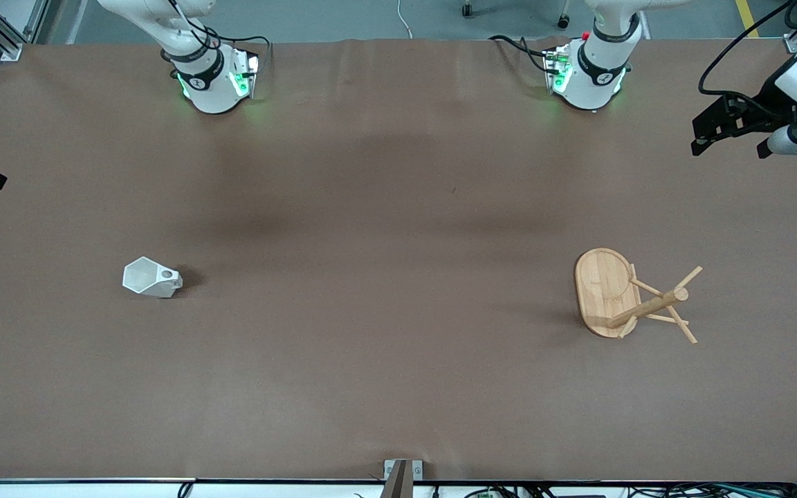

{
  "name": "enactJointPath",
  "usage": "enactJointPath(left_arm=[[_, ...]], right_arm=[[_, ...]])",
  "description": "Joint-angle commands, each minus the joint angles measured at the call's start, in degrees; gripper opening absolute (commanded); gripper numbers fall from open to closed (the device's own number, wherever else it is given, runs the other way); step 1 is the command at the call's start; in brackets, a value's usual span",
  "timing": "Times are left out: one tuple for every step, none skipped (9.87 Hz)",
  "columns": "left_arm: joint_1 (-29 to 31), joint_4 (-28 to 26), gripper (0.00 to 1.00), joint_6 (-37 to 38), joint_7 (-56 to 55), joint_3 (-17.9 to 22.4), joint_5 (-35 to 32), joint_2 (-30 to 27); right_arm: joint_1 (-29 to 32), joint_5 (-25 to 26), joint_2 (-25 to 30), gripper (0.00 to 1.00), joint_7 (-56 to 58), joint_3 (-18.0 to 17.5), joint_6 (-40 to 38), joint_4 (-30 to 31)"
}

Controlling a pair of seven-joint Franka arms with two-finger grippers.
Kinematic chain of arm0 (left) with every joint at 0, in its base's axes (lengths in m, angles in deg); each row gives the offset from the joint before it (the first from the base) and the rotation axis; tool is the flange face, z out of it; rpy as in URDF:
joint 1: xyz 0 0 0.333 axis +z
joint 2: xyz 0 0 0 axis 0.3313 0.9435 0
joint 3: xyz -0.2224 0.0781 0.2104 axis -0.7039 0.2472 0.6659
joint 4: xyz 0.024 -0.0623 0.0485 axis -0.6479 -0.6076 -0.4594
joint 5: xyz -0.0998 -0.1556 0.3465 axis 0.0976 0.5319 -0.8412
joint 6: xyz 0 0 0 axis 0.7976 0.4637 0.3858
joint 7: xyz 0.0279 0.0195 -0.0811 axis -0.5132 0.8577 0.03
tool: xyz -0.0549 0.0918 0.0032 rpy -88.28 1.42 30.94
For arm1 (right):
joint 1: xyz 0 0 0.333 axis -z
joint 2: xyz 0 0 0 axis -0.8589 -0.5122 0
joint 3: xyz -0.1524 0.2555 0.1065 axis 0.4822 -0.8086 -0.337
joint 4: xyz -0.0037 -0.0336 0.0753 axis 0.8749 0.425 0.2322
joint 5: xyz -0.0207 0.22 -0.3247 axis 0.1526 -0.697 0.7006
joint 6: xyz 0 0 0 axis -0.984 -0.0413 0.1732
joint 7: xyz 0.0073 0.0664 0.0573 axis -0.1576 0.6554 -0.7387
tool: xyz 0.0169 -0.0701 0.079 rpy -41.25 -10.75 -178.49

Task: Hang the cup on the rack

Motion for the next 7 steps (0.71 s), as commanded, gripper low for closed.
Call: enactJointPath(left_arm=[[0.18, -0.15, 1.00, 1.00, 0.45, -0.24, 0.34, 1.04], [0.18, 0.03, 1.00, 1.00, 0.54, -0.24, 0.25, 1.12], [0.26, 0.29, 1.00, 1.00, 0.63, -0.24, 0.25, 1.12], [0.27, 0.29, 1.00, 1.00, 0.63, -0.24, 0.25, 1.12], [0.35, 0.29, 1.00, 1.00, 0.72, -0.24, 0.25, 1.12], [0.35, 0.20, 1.00, 1.00, 0.80, -0.24, 0.25, 1.12], [0.35, 0.20, 1.00, 1.00, 0.80, -0.15, 0.25, 1.12]], right_arm=[[-0.33, 0.39, 0.91, 1.00, 0.44, 0.37, -0.08, 1.00], [-0.33, 0.39, 0.91, 1.00, 0.44, 0.37, -0.08, 1.09], [-0.33, 0.39, 0.91, 1.00, 0.44, 0.37, -0.08, 1.09], [-0.33, 0.39, 0.91, 1.00, 0.53, 0.37, -0.17, 1.26], [-0.33, 0.39, 0.91, 1.00, 0.62, 0.37, -0.52, 2.48], [-0.33, 0.65, 0.91, 1.00, 0.71, 0.45, 0.35, 4.93], [-0.33, 0.65, 0.48, 1.00, 1.14, 0.45, 3.40, 8.00]])
